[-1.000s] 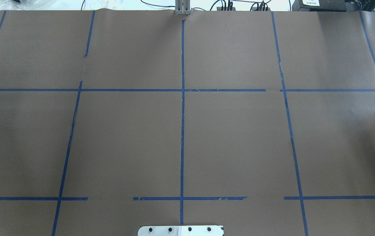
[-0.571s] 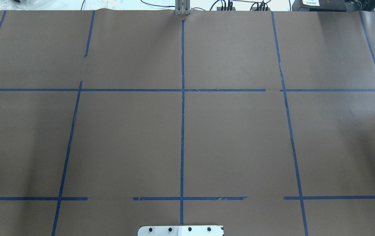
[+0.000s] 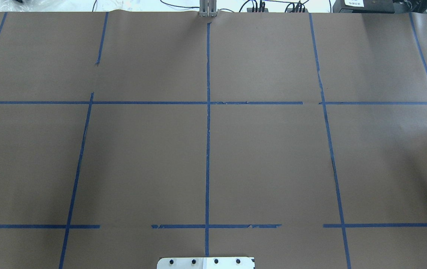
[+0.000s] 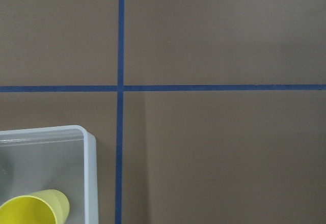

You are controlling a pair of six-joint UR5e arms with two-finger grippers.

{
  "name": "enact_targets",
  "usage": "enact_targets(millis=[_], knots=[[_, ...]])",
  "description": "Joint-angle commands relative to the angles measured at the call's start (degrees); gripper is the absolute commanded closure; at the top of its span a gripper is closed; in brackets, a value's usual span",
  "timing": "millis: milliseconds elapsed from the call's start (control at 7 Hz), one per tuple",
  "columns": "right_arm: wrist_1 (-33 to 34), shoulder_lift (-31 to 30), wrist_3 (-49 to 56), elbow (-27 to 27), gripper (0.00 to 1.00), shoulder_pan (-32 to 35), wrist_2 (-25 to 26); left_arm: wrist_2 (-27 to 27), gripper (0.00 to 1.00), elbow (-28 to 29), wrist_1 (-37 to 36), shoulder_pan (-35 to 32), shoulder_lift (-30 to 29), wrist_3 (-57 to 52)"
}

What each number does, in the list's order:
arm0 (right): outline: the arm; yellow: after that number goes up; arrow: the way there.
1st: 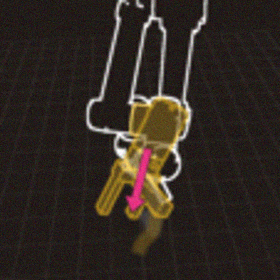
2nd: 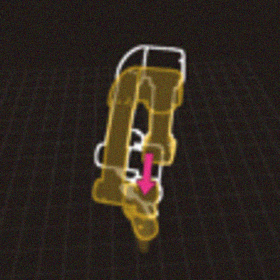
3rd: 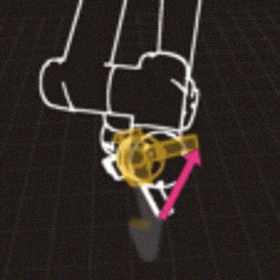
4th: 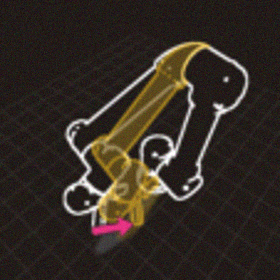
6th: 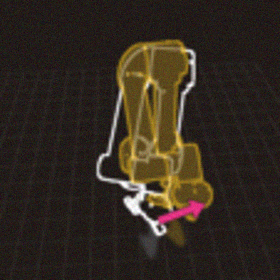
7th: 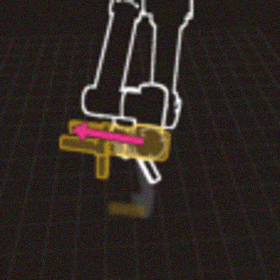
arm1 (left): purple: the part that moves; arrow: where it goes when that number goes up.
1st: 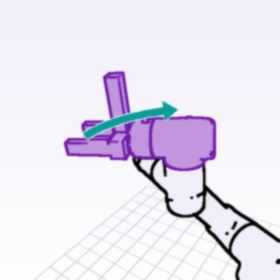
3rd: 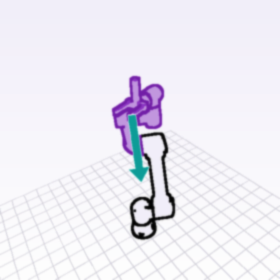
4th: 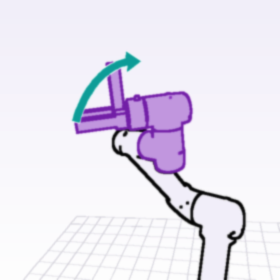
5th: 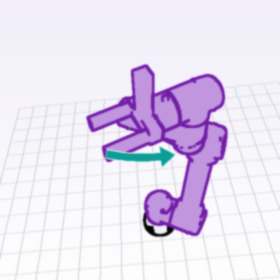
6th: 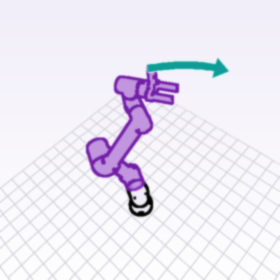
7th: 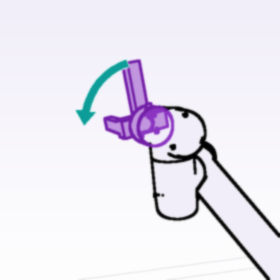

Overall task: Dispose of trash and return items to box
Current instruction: 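Open the left gripper to release the bowl and raise it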

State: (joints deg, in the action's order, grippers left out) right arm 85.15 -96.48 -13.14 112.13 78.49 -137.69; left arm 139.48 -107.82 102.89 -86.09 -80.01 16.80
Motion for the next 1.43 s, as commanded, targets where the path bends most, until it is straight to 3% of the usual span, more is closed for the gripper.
enact_targets(millis=[0,143,286,429,714,1000,1286], knots=[[-0.86,-3.43,1.79,-0.34,0.0,-0.71,0.94,-12.05,0.0,-0.3,-0.24,-0.3,0.72,-2.02],[-5.65,-5.71,2.67,-1.29,0.0,-0.71,0.94,-9.08,0.0,0.06,-0.15,0.22,0.64,-1.86],[-9.88,-6.35,2.33,-3.04,0.0,-0.71,0.76,-0.7,0.0,0.93,-0.23,0.31,0.9,-1.77],[-10.44,-6.18,2.24,-3.66,0.0,-0.71,0.85,1.56,0.0,3.03,0.63,0.31,3.6,-1.95],[-10.45,-5.56,1.97,-3.93,0.0,-0.71,0.5,1.23,0.0,1.82,1.08,-1.0,3.2,-1.86],[-10.62,-6.18,3.2,-4.2,0.0,-0.62,-0.73,-4.2,0.0,3.22,0.39,-0.74,-1.7,-2.3],[-9.84,-5.31,2.68,-4.2,0.0,1.21,-2.74,-4.04,0.0,3.48,0.21,-0.92,-1.12,-2.39]])
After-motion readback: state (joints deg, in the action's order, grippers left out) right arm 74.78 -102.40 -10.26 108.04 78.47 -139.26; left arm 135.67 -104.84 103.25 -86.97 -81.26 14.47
